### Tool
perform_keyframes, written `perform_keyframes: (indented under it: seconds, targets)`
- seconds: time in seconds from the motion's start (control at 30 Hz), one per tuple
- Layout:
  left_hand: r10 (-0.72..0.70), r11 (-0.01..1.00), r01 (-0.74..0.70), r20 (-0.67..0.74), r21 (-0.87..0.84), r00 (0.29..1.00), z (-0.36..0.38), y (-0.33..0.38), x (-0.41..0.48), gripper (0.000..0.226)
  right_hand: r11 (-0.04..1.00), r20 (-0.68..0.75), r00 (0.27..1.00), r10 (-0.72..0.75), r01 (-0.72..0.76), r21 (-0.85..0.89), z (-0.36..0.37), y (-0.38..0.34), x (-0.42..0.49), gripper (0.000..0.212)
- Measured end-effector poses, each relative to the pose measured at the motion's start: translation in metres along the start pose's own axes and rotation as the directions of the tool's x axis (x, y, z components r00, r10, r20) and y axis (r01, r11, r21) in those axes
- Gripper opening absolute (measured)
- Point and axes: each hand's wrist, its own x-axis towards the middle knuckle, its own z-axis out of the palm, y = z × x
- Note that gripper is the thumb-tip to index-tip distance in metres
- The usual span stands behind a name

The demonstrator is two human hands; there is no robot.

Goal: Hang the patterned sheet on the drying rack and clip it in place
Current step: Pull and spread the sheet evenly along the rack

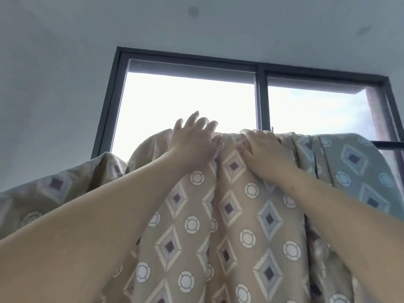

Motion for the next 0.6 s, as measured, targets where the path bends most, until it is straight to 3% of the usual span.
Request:
perform_keyframes:
  seconds: [0.1, 0.27, 0.6]
  targets:
    - [0.005, 0.999, 0.001, 0.146, -0.036, 0.989, 0.007, 0.023, 0.017, 0.048, 1.000, -0.009, 1.000, -0.024, 0.023, -0.018, -0.005, 0.016, 0.000, 0.044]
    - [0.008, 1.000, -0.008, -0.006, 0.026, 1.000, 0.016, 0.032, 0.014, 0.050, 0.996, -0.040, 0.999, 0.002, -0.005, -0.090, -0.004, 0.046, 0.003, 0.040]
    - [-0.087, 0.996, 0.087, -0.042, -0.010, 0.995, 0.020, 0.033, 0.012, 0.049, 0.988, -0.050, 0.989, 0.137, -0.140, -0.063, -0.008, 0.057, 0.007, 0.040]
